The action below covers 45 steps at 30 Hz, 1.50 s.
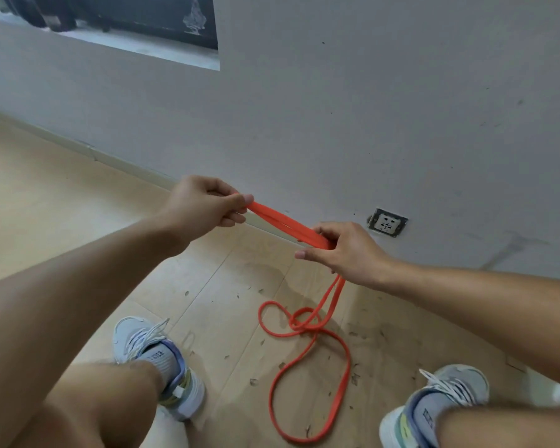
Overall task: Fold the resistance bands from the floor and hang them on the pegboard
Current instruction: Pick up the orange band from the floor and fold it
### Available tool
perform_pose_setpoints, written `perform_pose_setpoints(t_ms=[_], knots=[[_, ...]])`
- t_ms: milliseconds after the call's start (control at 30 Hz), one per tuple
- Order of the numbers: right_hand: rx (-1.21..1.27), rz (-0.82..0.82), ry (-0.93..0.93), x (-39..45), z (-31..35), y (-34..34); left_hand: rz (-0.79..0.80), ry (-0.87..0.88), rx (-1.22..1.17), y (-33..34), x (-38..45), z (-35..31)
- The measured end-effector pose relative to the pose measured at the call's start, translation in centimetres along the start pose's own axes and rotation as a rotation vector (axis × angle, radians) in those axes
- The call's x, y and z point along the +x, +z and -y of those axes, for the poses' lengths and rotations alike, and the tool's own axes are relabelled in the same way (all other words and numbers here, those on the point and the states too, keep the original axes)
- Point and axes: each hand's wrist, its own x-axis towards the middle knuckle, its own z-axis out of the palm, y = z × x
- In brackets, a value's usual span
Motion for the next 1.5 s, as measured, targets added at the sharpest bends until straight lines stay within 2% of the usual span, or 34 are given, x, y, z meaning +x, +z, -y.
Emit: perform_pose_setpoints(t_ms=[100, 267, 533, 633, 900, 1067, 1167, 1233, 1333, 1433, 1500], knots=[[-0.038, -0.074, -0.014, -0.3, 0.3, 0.0, -0.007, -0.045, -0.109, 0.0, -0.1, -0.4], [-0.021, -0.079, -0.047, -0.4, 0.5, 0.1, -0.021, -0.033, -0.183, 0.3, -0.4, -0.9], [-0.055, -0.099, 0.082, 0.1, -0.6, 1.2, 0.031, -0.003, -0.329, 2.2, -1.2, -1.6], [-0.054, -0.088, 0.063, 0.1, -0.5, 1.6, 0.035, 0.010, -0.369, 2.8, -1.3, -1.9], [-0.042, -0.046, 0.054, 0.0, -0.9, 1.7, -0.111, 0.000, -0.518, -0.3, -0.2, -2.5], [-0.056, 0.101, 0.098, -0.4, -2.0, 2.1, -0.313, -0.031, -0.657, -4.1, 1.8, -1.6], [-0.133, 0.064, 0.092, 0.0, -2.3, 2.0, -0.369, -0.089, -0.646, -6.1, 2.6, 0.1], [-0.135, 0.007, 0.084, 0.4, -2.2, 1.6, -0.406, -0.151, -0.567, -6.9, 2.9, 1.6], [-0.052, -0.090, 0.064, 0.9, -1.3, 0.6, -0.403, -0.250, -0.264, -8.2, 3.1, 4.3], [0.029, -0.166, 0.038, 1.1, 0.4, -0.8, -0.177, -0.420, 0.226, -8.6, 3.0, 6.6], [-0.011, -0.163, -0.014, 1.2, 1.4, -1.3, -0.058, -0.407, 0.560, -7.5, 2.5, 6.5]])
